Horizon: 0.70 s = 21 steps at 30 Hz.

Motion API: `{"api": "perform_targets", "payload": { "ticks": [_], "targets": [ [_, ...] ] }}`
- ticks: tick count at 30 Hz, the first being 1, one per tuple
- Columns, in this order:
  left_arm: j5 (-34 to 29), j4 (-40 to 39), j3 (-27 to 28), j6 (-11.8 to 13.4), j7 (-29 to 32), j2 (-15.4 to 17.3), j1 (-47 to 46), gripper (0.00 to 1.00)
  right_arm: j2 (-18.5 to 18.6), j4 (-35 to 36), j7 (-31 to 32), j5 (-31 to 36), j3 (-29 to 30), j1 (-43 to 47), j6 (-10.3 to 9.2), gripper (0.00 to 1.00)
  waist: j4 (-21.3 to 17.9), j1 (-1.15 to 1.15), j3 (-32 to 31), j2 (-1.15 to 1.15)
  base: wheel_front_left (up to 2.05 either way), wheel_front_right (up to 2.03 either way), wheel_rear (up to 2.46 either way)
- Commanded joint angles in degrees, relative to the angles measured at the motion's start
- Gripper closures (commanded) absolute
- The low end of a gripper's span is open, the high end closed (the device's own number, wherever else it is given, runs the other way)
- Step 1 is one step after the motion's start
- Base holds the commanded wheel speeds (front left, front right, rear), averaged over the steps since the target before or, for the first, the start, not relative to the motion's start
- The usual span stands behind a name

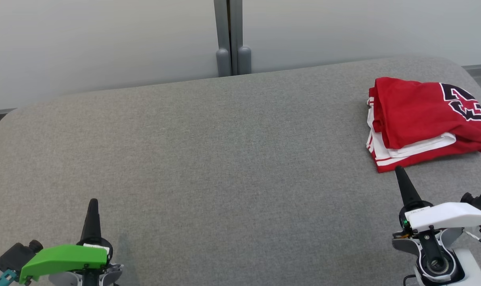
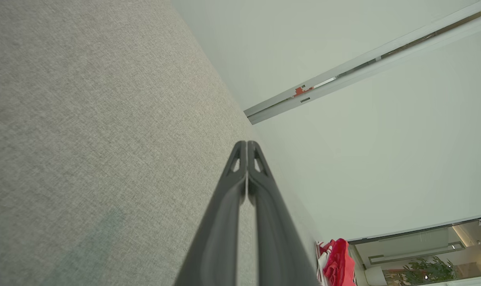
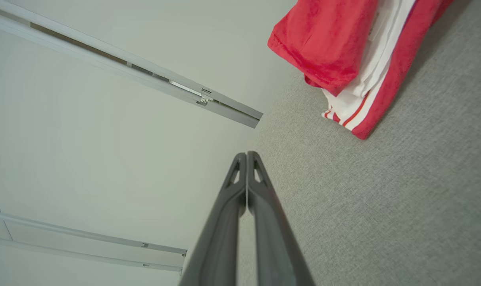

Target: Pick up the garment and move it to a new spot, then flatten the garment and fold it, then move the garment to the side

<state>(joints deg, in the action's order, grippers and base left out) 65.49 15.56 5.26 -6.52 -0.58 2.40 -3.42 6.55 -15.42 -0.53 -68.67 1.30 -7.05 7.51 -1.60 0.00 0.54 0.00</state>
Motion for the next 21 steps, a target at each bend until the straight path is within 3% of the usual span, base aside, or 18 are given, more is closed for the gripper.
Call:
{"api": "perform_targets", "payload": {
  "ticks": [1,21],
  "targets": [
    [1.62,-0.62,0.24,-0.29,0.42,0.45,-1.65,1.0,0.06,0.71,0.46,-1.4,0.55,0.12,-0.01,1.0,0.04,0.0,-0.01,0.0,0.0,0.0,0.0],
    [11.97,-1.06,0.75,-0.64,3.16,0.56,-2.33,1.0,-1.48,1.07,3.21,-10.55,2.57,0.43,0.0,1.0,0.58,0.0,-0.13,0.0,0.0,0.0,0.0]
  ]
}}
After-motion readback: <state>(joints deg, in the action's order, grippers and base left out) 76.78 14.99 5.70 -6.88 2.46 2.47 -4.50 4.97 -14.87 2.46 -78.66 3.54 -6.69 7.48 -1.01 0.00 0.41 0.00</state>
